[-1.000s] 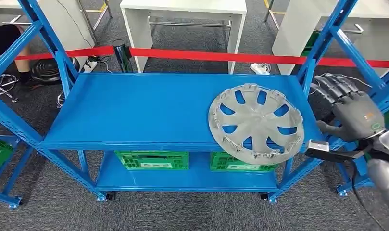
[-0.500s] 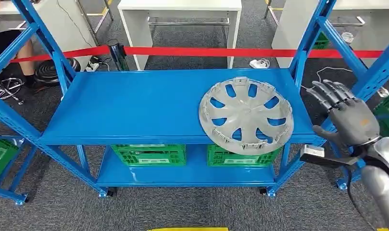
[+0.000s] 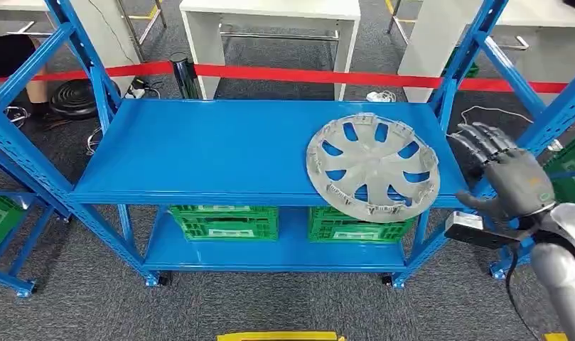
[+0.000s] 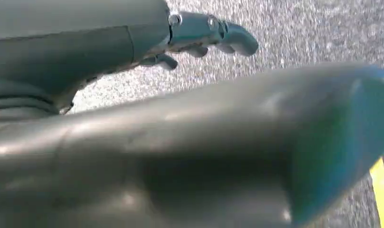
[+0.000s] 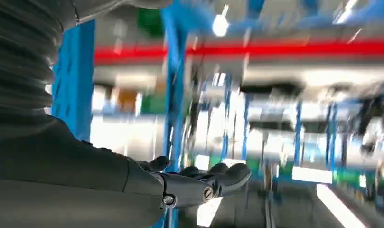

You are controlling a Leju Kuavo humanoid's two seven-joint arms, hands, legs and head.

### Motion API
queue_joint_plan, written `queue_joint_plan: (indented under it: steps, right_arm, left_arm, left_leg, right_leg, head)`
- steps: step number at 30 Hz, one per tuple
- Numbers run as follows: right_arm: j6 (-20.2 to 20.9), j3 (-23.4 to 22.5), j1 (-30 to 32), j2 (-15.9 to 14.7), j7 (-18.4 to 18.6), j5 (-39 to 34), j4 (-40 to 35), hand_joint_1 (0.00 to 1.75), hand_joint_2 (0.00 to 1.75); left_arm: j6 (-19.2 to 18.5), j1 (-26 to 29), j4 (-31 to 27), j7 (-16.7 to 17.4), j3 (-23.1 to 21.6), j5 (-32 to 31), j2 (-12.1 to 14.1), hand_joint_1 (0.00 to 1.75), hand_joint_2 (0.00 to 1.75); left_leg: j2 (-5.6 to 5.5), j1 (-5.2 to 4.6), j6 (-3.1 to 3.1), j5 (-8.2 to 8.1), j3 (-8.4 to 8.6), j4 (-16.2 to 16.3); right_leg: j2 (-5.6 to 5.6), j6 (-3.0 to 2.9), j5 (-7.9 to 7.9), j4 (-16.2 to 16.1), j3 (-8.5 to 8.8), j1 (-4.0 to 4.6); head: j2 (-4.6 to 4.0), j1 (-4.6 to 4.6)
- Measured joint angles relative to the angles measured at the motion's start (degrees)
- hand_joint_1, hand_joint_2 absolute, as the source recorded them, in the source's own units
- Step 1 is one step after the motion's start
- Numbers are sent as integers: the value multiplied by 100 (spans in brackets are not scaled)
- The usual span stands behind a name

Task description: Take the parts from the cabinet and place them on the table.

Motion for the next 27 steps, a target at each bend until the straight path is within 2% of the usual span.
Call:
queue_joint_plan:
  steps: [6, 20, 27]
  right_arm:
    - [58, 2, -99, 133, -170, -122, 437, 0, 175]
    - [98, 2, -200, 262, -183, -183, 745, 0, 175]
    - [-305, 155, -524, 728, -402, -36, 1686, 0, 175]
  left_arm:
    - [28, -3, 0, 9, 0, -46, 2, 0, 0]
    - [15, -3, 0, -33, 0, -68, 2, 0, 0]
    - [-81, -39, -2, -42, -2, -111, 2, 0, 0]
  left_leg:
    - [-4, -5, 4, -2, -6, 2]
    - [-2, 4, -8, 5, -7, -7]
    - [-2, 8, -11, 8, -7, -7]
  right_leg:
    - [-5, 26, -3, -1, -5, -1]
    - [-4, 25, -3, 11, -20, 7]
    - [-1, 24, -2, 13, -20, 11]
  head:
    - [0, -2]
    - [0, -4]
    - [0, -2]
